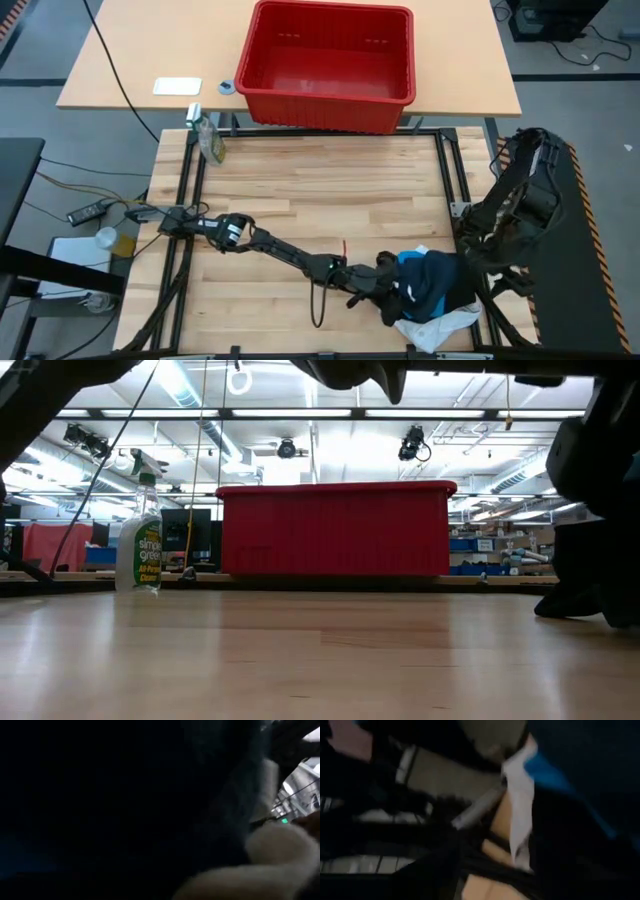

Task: Fold laundry
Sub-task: Stack the folded dark blue shorts on top of the folded blue shorts

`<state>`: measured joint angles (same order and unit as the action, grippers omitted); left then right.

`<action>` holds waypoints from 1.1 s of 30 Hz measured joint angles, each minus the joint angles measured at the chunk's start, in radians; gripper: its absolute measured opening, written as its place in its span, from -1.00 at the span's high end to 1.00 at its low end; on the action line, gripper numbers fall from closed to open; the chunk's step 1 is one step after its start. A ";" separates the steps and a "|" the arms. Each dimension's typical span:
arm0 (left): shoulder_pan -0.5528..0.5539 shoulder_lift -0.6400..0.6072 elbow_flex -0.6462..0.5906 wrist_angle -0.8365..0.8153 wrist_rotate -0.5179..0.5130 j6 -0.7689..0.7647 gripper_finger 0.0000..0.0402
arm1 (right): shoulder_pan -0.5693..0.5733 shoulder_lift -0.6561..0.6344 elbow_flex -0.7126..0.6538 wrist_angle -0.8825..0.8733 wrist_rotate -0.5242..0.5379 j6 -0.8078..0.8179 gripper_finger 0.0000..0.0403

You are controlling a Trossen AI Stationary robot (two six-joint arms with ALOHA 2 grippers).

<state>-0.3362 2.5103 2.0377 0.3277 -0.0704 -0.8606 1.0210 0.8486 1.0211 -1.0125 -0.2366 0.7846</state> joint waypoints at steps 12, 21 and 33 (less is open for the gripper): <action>0.000 0.000 0.000 0.024 -0.032 -0.009 0.42 | -0.001 0.101 -0.035 0.126 0.725 -0.132 -0.15; 0.000 -0.001 0.000 -0.057 -0.067 -0.024 0.26 | 0.072 0.196 -0.223 0.237 0.789 0.028 -0.14; -0.026 -0.109 -0.002 -0.309 -0.205 0.175 -0.02 | 0.097 0.227 -0.292 0.286 0.768 0.165 -0.14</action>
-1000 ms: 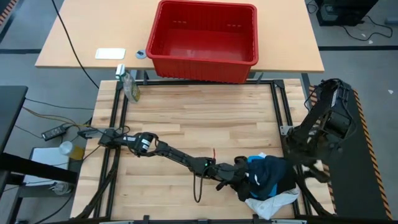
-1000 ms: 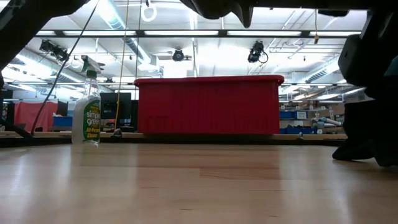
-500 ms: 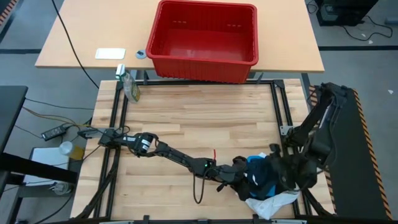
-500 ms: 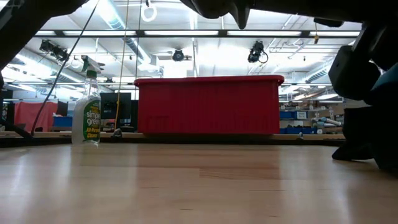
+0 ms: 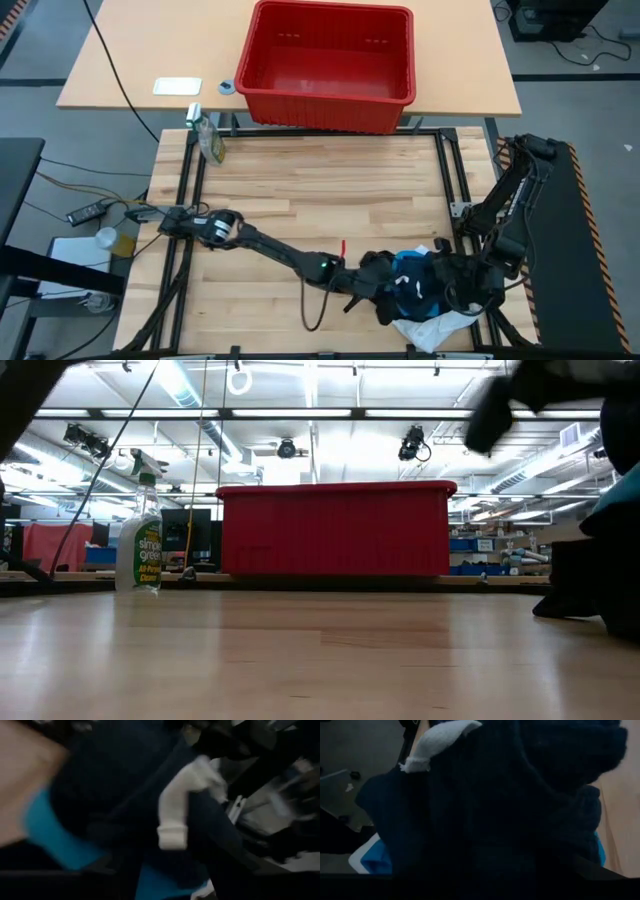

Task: Fold laundry
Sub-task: Stack the folded dark blue shorts on top of the folded blue shorts

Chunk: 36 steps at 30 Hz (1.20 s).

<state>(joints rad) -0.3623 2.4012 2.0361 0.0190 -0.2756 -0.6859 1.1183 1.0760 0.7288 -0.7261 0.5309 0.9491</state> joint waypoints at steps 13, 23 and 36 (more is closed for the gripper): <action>-0.026 -0.152 0.035 -0.202 -0.119 0.062 0.15 | -0.029 -0.007 0.094 -0.045 -0.002 0.009 -0.13; 0.036 -0.143 0.121 -0.198 -0.094 0.226 0.21 | -0.081 -0.009 0.095 -0.063 0.029 0.017 -0.08; 0.065 -0.013 0.115 -0.207 -0.004 0.240 0.21 | -0.077 -0.010 0.096 -0.064 0.001 0.070 -0.07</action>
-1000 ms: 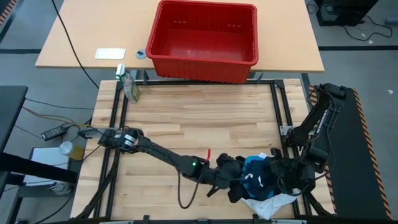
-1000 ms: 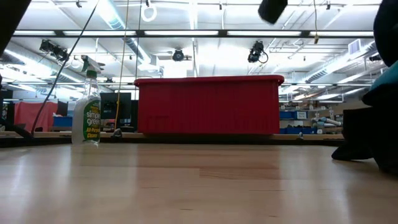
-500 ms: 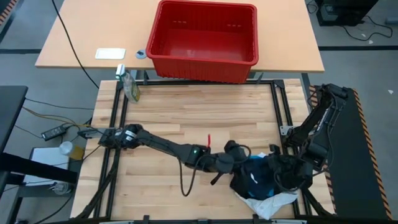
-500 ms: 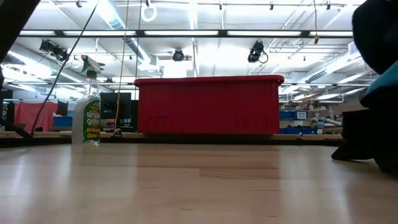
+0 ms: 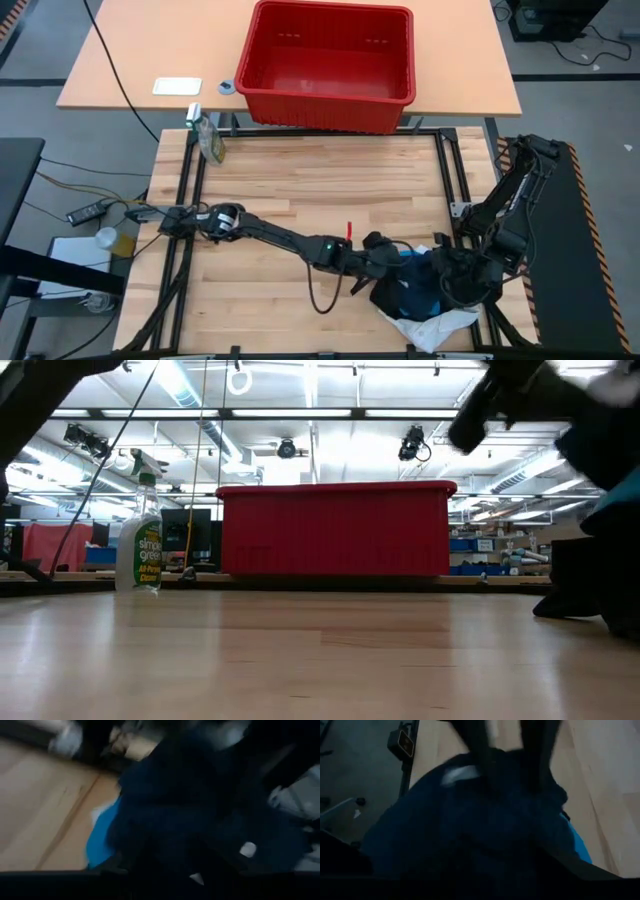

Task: Fold laundry
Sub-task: Stack the folded dark blue shorts on top of the folded blue shorts, then put the stacked clothes into the red bin

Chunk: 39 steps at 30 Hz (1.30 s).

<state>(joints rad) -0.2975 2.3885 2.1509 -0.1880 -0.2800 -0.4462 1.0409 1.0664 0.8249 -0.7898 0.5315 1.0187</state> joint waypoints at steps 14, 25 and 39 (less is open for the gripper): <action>-0.024 0.000 0.000 -0.152 0.026 -0.073 0.21 | 0.003 -0.090 0.063 0.148 0.076 -0.237 -0.07; -0.041 0.000 0.000 -0.108 0.021 -0.131 0.21 | 0.006 0.025 0.061 0.007 -0.134 -0.172 -0.03; -0.040 -0.009 0.000 -0.117 0.021 -0.115 0.21 | 0.040 0.041 0.180 0.205 -0.337 -0.485 0.05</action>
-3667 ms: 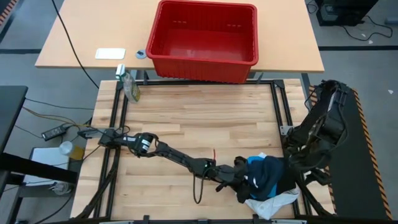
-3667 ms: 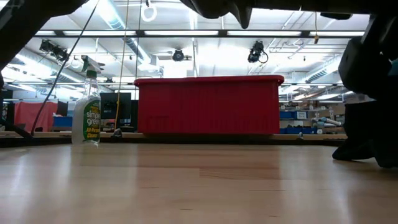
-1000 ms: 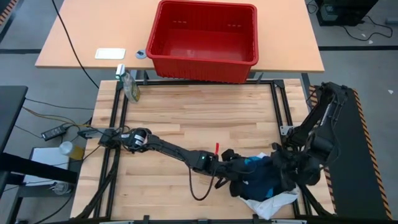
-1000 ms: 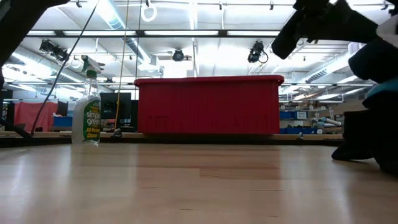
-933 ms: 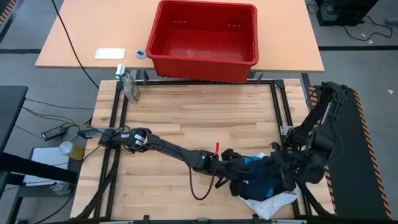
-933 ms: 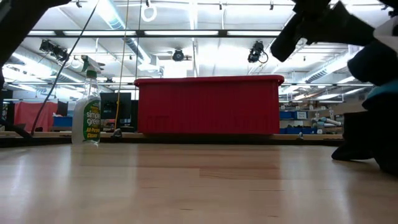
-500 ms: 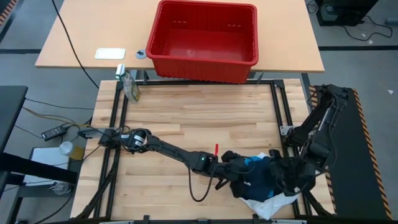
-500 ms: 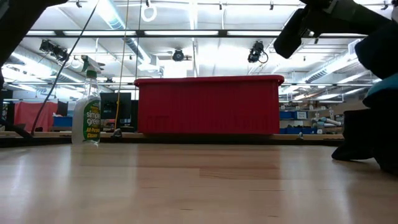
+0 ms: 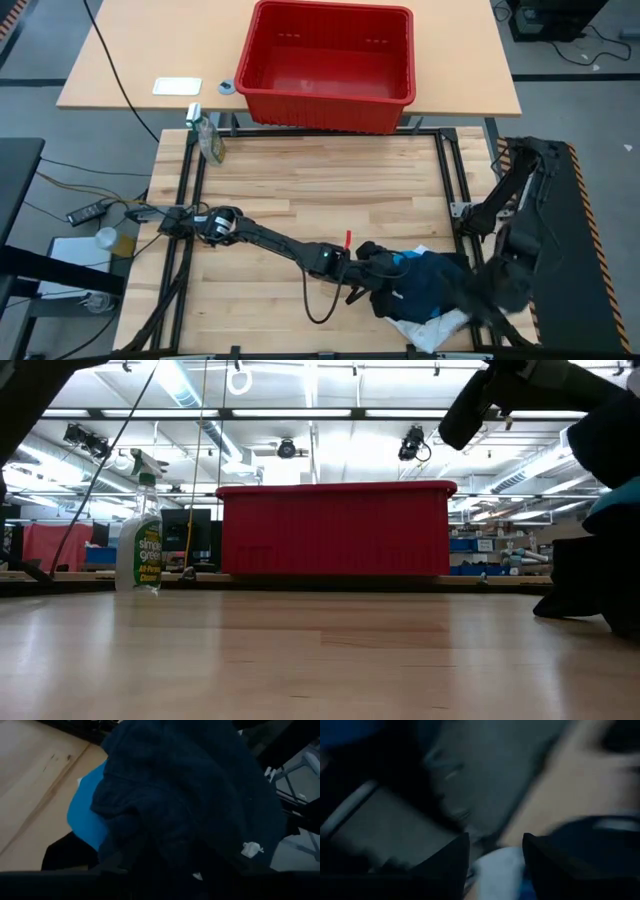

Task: Fold laundry
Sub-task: Put the stacked clothes into the red bin

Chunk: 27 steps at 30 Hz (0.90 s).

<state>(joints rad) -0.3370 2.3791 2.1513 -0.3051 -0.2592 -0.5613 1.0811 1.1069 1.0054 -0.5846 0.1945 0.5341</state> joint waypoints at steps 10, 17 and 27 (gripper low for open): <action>0.004 0.000 0.000 -0.003 0.000 0.000 0.21 | 0.089 0.279 -0.037 0.015 -0.041 -0.081 0.14; 0.005 0.000 0.000 -0.004 0.004 -0.009 0.21 | 0.106 0.489 -0.037 -0.030 -0.010 -0.231 0.20; 0.009 0.000 0.000 -0.082 0.040 -0.031 0.21 | 0.096 0.580 -0.051 -0.069 0.126 -0.356 0.20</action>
<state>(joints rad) -0.3276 2.3791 2.1513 -0.3873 -0.2195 -0.5921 1.1768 1.6867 0.9547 -0.6532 0.3200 0.1783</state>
